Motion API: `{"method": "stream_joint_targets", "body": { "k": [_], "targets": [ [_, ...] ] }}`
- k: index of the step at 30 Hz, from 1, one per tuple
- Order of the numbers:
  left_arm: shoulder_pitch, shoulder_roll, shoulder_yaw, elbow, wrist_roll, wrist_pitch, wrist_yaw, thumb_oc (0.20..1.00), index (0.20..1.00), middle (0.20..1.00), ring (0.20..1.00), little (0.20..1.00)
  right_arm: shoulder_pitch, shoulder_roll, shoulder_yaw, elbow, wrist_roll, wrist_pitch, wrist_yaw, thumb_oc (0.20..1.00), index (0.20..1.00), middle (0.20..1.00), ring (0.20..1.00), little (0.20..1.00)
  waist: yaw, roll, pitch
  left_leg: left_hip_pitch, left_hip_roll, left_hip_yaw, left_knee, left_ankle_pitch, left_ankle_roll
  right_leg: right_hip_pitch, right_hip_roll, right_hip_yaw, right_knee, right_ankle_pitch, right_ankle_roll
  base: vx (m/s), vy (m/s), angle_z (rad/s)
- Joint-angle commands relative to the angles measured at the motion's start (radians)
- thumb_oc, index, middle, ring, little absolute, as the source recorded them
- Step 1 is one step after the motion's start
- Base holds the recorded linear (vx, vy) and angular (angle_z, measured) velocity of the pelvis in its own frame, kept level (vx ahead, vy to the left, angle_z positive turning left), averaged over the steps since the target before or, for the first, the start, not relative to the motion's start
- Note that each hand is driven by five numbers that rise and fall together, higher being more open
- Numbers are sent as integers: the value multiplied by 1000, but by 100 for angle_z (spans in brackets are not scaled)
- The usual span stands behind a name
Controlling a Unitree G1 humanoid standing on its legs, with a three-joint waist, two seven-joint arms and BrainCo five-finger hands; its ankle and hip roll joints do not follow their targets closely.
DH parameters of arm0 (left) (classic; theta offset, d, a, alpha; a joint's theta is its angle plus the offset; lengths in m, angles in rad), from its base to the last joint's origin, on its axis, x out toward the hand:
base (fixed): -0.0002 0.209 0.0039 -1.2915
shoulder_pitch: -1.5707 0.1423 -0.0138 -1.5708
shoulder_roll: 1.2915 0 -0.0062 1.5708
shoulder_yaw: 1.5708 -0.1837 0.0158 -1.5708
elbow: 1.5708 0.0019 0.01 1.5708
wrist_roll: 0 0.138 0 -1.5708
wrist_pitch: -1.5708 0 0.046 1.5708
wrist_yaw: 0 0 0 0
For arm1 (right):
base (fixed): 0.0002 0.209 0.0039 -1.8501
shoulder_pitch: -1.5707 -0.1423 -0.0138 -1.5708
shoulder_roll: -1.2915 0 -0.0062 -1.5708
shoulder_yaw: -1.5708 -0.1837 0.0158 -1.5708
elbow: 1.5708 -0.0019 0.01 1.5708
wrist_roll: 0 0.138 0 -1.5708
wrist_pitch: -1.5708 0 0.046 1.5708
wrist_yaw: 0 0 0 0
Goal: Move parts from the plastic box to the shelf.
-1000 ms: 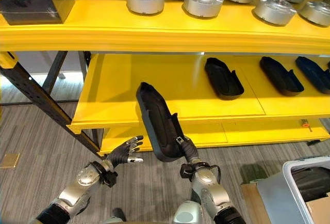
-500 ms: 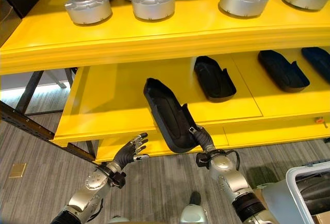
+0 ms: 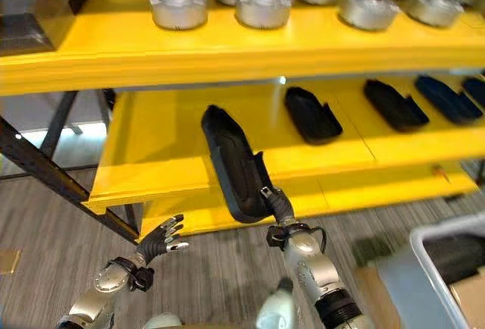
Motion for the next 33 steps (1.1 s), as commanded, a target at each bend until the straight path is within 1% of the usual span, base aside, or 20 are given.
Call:
{"method": "stream_joint_targets", "body": {
  "k": [1,2,3,5,6,7,11,14,17,19,21,22,24,25,26,28,29,31,32,33],
  "targets": [
    [-61,-5,-34,-125,33,-46,-28,1000,1000,1000,1000,1000,-89,-36,-78,-115,8,-78,31,200,200,200,200,200,-49,59,1,46,-46,-96,-198,157,53,152,114,183,-184,-116,-15,172,-391,117],
    [-56,-6,-29,-128,20,-43,-30,1000,1000,1000,1000,1000,-80,-42,-86,-118,3,-74,35,200,200,200,200,200,-51,61,-3,44,-44,-99,-196,161,49,161,120,182,-188,-125,-19,224,-263,148],
    [-46,-9,-22,-137,15,-37,-32,1000,1000,1000,1000,1000,-72,-47,-94,-118,-2,-72,39,200,200,200,200,200,-50,66,-8,50,-38,-99,-196,153,39,178,124,174,-187,-150,-16,231,-287,140],
    [-22,-20,-7,-156,20,-24,-22,1000,1000,1000,1000,1000,-58,-55,-95,-129,-9,-56,46,200,200,200,200,200,-49,73,-14,47,-15,-87,-185,162,21,203,142,146,-174,-200,-33,194,-344,57],
    [-7,-27,-5,-153,25,-33,-18,1000,1000,1000,1000,1000,-57,-63,-90,-129,-11,-53,50,200,200,200,200,200,-48,76,-14,35,6,-72,-168,179,15,211,158,123,-153,-230,-65,173,-303,10],
    [0,-29,-8,-150,27,-39,-19,1000,1000,1000,1000,1000,-57,-66,-88,-127,-9,-55,47,200,200,200,200,200,-48,79,-13,41,14,-83,-158,164,6,225,164,118,-138,-258,-66,156,-291,-1],
    [1,-46,-12,-149,24,-53,-19,1000,1000,1000,1000,1000,-66,-79,-82,-117,-10,-61,42,200,200,200,200,200,-50,81,-8,27,47,-81,-107,165,-6,233,189,99,-95,-306,-112,113,-211,2],
    [-6,-63,-13,-152,-2,-49,-19,1000,1000,1000,1000,1000,-65,-84,-83,-110,-10,-78,43,200,200,200,200,200,-54,89,-3,7,66,-81,-59,195,-18,232,206,90,-76,-328,-137,70,-217,-8],
    [-28,-71,-9,-128,14,-79,40,1000,1000,1000,1000,1000,-68,-86,-77,-113,1,-82,44,200,200,200,200,200,-69,105,2,2,67,-75,-14,212,-28,213,224,92,-52,-353,-165,39,-261,0],
    [-30,-70,-4,-128,17,-87,56,1000,1000,1000,1000,1000,-65,-83,-76,-115,3,-74,45,200,200,200,200,200,-72,111,2,-3,68,-72,11,223,-33,209,232,90,-50,-362,-178,9,-164,-2],
    [-40,-64,3,-127,8,-104,61,1000,1000,1000,1000,1000,-56,-84,-78,-121,1,-77,55,200,200,200,200,200,-79,116,8,-39,95,-52,123,273,-56,218,247,73,-61,-378,-207,1,-205,0],
    [-44,-67,5,-130,5,-104,62,1000,1000,1000,1000,1000,-50,-84,-75,-126,-7,-82,55,200,200,200,200,200,-79,119,13,-80,111,-70,176,308,-69,225,258,73,-68,-382,-220,18,-157,5],
    [-48,-73,13,-135,4,-104,63,1000,1000,1000,1000,1000,-44,-85,-62,-123,-12,-90,49,200,200,200,200,200,-76,126,19,-109,93,-106,149,315,-58,223,266,96,-60,-386,-218,51,41,8],
    [-50,-75,23,-149,-9,-101,58,1000,1000,1000,1000,1000,-43,-85,-53,-135,-10,-79,36,200,200,200,200,200,-79,135,20,-88,73,-117,36,324,-54,218,265,117,-59,-381,-202,87,257,-11],
    [-51,-78,19,-153,-7,-103,49,1000,1000,1000,1000,1000,-39,-85,-51,-142,-9,-78,29,200,200,200,200,200,-82,140,16,-86,71,-112,-44,340,-54,220,258,118,-68,-372,-192,109,292,-24],
    [-58,-75,5,-158,5,-97,37,1000,1000,1000,1000,1000,-22,-88,-50,-155,-8,-77,10,200,200,200,200,200,-92,140,12,-80,63,-92,-85,337,-49,238,241,103,-68,-376,-185,100,226,-26],
    [-65,-68,-2,-162,10,-95,41,1000,1000,1000,1000,1000,-18,-89,-51,-154,-1,-81,10,200,200,200,200,200,-97,137,9,-70,52,-86,-100,308,-37,236,233,104,-64,-374,-179,63,168,-17],
    [-81,-57,-9,-166,4,-75,24,1000,1000,1000,1000,1000,-4,-83,-52,-152,12,-93,9,200,200,200,200,200,-101,136,4,-40,33,-87,-143,274,-29,240,228,107,-65,-365,-162,56,171,-9],
    [-84,-55,-13,-162,8,-74,22,1000,1000,1000,1000,1000,0,-81,-51,-155,14,-87,8,200,200,200,200,200,-103,135,2,-30,27,-88,-149,264,-25,243,227,114,-67,-362,-159,42,176,-8],
    [-84,-50,-16,-158,25,-80,19,1000,1000,1000,1000,1000,1,-74,-48,-154,13,-81,8,200,200,200,200,200,-102,133,-2,-24,19,-79,-158,254,-9,238,228,119,-77,-342,-162,23,93,7]
  ]
}}
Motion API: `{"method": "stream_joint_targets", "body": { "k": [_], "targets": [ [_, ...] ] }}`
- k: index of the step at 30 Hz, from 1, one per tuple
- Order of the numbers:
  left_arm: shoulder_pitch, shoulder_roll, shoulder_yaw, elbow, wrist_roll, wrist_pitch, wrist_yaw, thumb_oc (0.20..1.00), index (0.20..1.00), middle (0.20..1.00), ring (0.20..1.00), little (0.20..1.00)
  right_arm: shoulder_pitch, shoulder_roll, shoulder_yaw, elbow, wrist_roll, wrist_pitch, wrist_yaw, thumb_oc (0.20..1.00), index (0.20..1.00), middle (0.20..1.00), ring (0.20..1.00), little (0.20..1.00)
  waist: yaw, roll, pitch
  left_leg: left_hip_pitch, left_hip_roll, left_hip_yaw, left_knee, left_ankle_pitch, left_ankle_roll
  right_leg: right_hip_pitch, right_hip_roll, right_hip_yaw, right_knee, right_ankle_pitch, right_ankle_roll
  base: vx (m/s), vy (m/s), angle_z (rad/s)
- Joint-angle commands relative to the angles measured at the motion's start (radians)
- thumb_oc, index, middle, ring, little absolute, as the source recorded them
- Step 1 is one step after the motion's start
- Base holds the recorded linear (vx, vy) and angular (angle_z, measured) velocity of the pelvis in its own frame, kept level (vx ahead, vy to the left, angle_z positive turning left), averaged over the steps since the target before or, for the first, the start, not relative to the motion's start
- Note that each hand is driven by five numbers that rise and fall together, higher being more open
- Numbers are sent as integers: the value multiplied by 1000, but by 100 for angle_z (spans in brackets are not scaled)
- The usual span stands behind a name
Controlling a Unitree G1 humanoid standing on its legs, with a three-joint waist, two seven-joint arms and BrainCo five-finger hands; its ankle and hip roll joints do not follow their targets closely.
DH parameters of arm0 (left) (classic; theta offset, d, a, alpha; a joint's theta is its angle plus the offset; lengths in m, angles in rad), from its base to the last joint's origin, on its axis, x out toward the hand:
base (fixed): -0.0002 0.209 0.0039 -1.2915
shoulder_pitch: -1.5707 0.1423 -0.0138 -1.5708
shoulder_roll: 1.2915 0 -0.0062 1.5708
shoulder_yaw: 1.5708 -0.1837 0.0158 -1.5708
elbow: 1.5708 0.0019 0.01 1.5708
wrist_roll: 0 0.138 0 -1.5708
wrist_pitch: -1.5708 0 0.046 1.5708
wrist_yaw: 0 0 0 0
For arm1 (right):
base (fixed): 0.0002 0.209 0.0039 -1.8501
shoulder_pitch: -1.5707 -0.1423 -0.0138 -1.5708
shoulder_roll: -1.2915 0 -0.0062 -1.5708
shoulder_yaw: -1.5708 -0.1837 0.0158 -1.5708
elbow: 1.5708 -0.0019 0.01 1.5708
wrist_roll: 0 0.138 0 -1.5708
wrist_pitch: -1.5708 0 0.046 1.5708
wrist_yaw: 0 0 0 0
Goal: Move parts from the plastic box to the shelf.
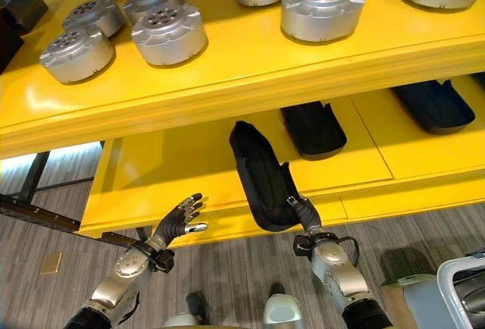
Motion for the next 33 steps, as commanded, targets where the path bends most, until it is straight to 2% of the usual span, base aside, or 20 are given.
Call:
{"method": "stream_joint_targets", "body": {
  "k": [1,6,17,23,27,29,30,33],
  "targets": [
    [10,48,18,-53,10,-37,-15,1000,1000,1000,1000,1000,-51,58,11,-99,31,-75,12,200,200,200,200,200,19,-50,-4,13,-4,1,65,-115,31,10,-96,-2,16,31,64,17,85,18],
    [40,54,19,-63,13,-23,-8,1000,1000,1000,1000,1000,-58,80,28,-92,22,-66,22,200,200,200,200,200,34,-64,-17,46,-22,-7,37,-135,41,39,-93,4,-22,44,75,102,60,13],
    [43,59,-9,-73,13,-25,-19,1000,1000,1000,1000,1000,-121,74,54,-96,41,-48,-13,200,200,200,200,200,73,-77,5,5,-39,-26,51,-142,52,17,-75,-15,-14,35,69,10,-2,0],
    [24,63,-21,-116,-29,-60,-58,1000,1000,1000,1000,1000,-170,74,42,-69,26,-31,-69,200,200,200,200,200,86,-74,37,-26,-51,-24,58,-140,56,-12,-73,-31,-11,42,68,-81,26,1],
    [-12,76,-26,-169,-67,-98,-81,1000,1000,1000,1000,1000,-235,68,7,-36,-1,-38,-122,200,200,200,200,200,93,-68,75,-47,-54,-21,75,-155,53,-37,-85,-45,20,25,80,-97,32,-1],
    [-49,83,-33,-190,-78,-109,-110,1000,1000,1000,1000,1000,-291,55,-13,-9,-32,-31,-149,200,200,200,200,200,101,-64,100,-68,-50,-16,95,-157,52,-57,-90,-58,44,20,80,-190,41,5],
    [-116,98,-49,-221,-102,-115,-105,1000,1000,1000,1000,1000,-416,25,-33,54,-47,2,-179,200,200,200,200,200,116,-56,137,-99,-47,-3,123,-162,52,-89,-94,-82,82,6,75,-218,58,4],
    [-168,101,-59,-233,-160,-94,-109,1000,1000,1000,1000,1000,-494,8,-41,93,-60,22,-193,200,200,200,200,200,122,-55,158,-122,-44,-3,145,-169,53,-110,-93,-89,110,-6,69,-134,30,-8]
  ]
}}
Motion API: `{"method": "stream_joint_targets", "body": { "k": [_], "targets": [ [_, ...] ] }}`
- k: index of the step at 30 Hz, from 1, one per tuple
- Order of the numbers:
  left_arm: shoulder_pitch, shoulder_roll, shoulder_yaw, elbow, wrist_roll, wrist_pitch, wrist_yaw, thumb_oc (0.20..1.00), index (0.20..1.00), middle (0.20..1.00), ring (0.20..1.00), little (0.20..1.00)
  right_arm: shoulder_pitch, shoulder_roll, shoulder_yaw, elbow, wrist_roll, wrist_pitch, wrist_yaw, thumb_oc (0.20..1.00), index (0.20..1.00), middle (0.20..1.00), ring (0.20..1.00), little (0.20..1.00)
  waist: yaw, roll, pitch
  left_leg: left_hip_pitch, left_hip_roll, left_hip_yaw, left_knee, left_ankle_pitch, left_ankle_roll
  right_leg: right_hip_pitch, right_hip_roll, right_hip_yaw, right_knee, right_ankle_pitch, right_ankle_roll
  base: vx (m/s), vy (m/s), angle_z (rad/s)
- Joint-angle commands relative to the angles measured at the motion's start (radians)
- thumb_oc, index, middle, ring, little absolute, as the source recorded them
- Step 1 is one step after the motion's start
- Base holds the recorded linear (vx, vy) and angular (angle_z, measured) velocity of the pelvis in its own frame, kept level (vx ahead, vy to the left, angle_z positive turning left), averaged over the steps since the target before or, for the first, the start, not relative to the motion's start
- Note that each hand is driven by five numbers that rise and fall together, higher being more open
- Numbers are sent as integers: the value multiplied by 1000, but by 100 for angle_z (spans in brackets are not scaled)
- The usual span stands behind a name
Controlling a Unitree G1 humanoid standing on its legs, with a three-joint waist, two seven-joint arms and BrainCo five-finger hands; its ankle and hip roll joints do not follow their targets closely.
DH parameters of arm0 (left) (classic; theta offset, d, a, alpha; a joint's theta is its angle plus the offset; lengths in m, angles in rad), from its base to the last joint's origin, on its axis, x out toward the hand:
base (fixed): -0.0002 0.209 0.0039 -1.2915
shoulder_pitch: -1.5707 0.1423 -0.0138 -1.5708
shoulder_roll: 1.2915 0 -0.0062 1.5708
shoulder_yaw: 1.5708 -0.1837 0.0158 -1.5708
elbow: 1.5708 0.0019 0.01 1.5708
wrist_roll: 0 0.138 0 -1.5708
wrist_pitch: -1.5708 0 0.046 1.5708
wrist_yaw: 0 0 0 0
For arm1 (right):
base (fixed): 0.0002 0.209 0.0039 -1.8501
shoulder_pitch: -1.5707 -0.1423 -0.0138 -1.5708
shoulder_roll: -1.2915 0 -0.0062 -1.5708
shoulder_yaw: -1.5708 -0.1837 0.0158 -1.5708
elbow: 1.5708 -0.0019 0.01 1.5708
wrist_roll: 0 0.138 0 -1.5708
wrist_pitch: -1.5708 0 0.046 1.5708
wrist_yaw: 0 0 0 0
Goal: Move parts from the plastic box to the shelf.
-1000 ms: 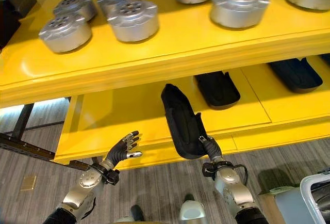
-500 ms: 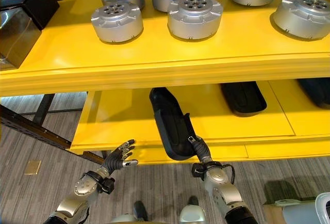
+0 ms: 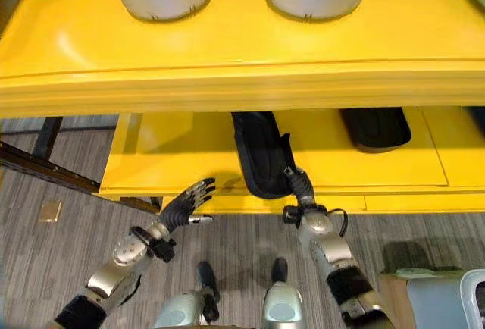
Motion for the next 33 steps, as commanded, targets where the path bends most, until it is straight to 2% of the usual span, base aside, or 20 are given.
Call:
{"method": "stream_joint_targets", "body": {
  "k": [1,2,5,11,15,19,26,29,33],
  "targets": [
    [-64,-10,-27,-88,-169,-2,-42,1000,1000,1000,1000,1000,-210,-46,-61,59,-40,-8,-45,200,200,200,200,200,32,2,17,-18,50,-17,123,-67,-34,-30,-8,-81,153,-90,-20,-116,11,-8],
    [-83,-17,-30,-93,-207,19,-54,1000,1000,1000,1000,1000,-247,-58,-69,92,-43,3,-40,200,200,200,200,200,37,3,28,-32,53,-20,140,-73,-33,-39,-8,-82,170,-99,-23,-90,6,-10],
    [-120,-26,-43,-105,-231,24,-87,1000,1000,1000,1000,1000,-325,-86,-75,163,-45,20,-47,200,200,200,200,200,48,1,56,-72,64,-24,180,-80,-33,-68,-7,-84,209,-114,-33,-108,-12,-1],
    [-165,-16,-47,-171,-331,-60,-153,1000,1000,1000,1000,1000,-440,-135,-57,282,-66,26,-73,200,200,200,200,200,70,10,110,-150,78,-35,255,-95,-28,-148,-19,-86,308,-144,-47,-106,-4,-1],
    [-225,-12,-35,-227,-383,-66,-127,1000,1000,1000,1000,1000,-564,-166,-39,420,-81,36,-95,200,200,200,200,200,95,15,143,-215,85,-48,346,-128,-15,-215,-48,-88,422,-179,-53,-92,-25,10],
    [-245,-17,-32,-243,-386,-61,-99,1000,1000,1000,1000,1000,-610,-168,-27,490,-57,42,-103,200,200,200,200,200,108,15,144,-265,89,-57,404,-153,-7,-267,-65,-87,494,-202,-57,-46,-19,12],
    [-242,-24,-12,-279,-422,-132,-54,1000,1000,1000,1000,1000,-623,-148,-22,529,-34,44,-117,200,200,200,200,200,123,13,144,-311,96,-63,460,-178,1,-317,-83,-85,561,-224,-60,-9,-8,3],
    [-251,-38,9,-292,-472,-114,-50,1000,1000,1000,1000,1000,-639,-125,-26,556,-30,43,-120,200,200,200,200,200,131,9,144,-323,99,-66,481,-188,2,-329,-91,-86,582,-230,-60,0,-26,7],
    [-263,-52,24,-294,-446,-100,-28,1000,1000,1000,1000,1000,-658,-94,-28,582,-8,54,-124,200,200,200,200,200,139,7,144,-331,100,-69,493,-194,2,-341,-99,-86,601,-233,-57,6,-18,7]
  ]
}}
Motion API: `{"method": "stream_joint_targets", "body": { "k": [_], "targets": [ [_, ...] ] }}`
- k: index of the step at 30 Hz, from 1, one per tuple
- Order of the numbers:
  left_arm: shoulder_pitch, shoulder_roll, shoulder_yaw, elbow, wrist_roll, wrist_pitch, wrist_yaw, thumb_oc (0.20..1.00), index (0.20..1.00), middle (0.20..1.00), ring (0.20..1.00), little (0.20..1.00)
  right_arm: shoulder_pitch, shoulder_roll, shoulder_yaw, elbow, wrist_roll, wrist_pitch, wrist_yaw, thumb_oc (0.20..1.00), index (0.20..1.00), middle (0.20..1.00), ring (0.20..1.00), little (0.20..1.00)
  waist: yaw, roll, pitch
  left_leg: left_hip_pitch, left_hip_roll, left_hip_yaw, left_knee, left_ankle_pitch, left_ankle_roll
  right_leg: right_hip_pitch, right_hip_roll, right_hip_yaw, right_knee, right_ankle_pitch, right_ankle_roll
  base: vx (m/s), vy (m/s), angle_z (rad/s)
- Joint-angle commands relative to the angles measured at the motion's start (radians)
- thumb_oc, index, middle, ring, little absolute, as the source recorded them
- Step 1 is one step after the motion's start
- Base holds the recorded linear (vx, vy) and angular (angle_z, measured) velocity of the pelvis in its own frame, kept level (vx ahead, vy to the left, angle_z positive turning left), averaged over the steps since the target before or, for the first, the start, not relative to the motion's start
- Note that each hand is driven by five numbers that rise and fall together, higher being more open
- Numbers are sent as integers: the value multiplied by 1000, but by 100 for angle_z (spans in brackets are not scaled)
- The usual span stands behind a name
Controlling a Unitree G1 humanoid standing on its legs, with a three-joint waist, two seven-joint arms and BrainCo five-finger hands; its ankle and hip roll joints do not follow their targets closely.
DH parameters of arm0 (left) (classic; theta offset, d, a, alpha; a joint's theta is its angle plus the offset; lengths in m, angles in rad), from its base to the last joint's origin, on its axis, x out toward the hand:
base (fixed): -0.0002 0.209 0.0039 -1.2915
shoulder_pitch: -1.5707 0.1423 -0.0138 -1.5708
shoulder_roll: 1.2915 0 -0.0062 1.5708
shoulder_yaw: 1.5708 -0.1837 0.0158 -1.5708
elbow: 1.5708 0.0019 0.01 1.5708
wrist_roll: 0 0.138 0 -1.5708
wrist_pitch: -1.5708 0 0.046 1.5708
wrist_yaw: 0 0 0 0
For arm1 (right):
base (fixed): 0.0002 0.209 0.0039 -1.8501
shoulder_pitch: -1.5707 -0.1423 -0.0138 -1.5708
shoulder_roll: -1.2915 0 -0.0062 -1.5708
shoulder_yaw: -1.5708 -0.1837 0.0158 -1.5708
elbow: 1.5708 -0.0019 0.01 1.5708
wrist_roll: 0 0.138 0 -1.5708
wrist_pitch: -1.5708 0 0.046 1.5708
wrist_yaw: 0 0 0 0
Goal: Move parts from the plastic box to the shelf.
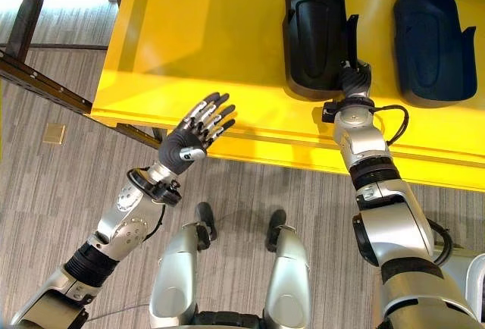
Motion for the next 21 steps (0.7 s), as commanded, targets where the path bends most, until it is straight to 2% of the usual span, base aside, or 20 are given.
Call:
{"method": "stream_joint_targets", "body": {
  "k": [1,4,10,15,21],
  "targets": [
    [-11,-15,5,-143,10,-39,22,1000,1000,1000,1000,1000,7,64,21,44,61,23,14,200,200,200,200,200,26,7,-9,38,-5,26,25,-73,2,6,-47,-72,120,-64,34,17,-7,4],
    [-17,-25,10,-136,-25,-39,3,1000,1000,1000,1000,1000,15,113,30,42,77,27,6,200,200,200,200,200,32,5,-9,37,-14,20,18,-71,4,-1,-49,-67,126,-61,40,23,0,5],
    [-22,-42,-1,-134,-14,-20,20,1000,1000,1000,1000,1000,19,157,47,32,68,24,-27,200,200,200,200,200,31,7,-9,33,-13,21,18,-69,3,-10,-50,-63,130,-59,42,0,0,0],
    [-32,-59,-15,-117,9,-36,46,1000,1000,1000,1000,1000,23,195,50,29,84,23,-62,200,200,200,200,200,26,13,-9,28,-14,20,20,-66,1,-18,-49,-55,133,-56,43,0,6,-2],
    [-37,-74,-19,-111,-27,-69,49,1000,1000,1000,1000,1000,34,219,47,39,100,12,-95,200,200,200,200,200,18,21,-9,35,-13,25,19,-65,-2,-17,-52,-52,133,-54,45,0,0,0]
  ]
}}
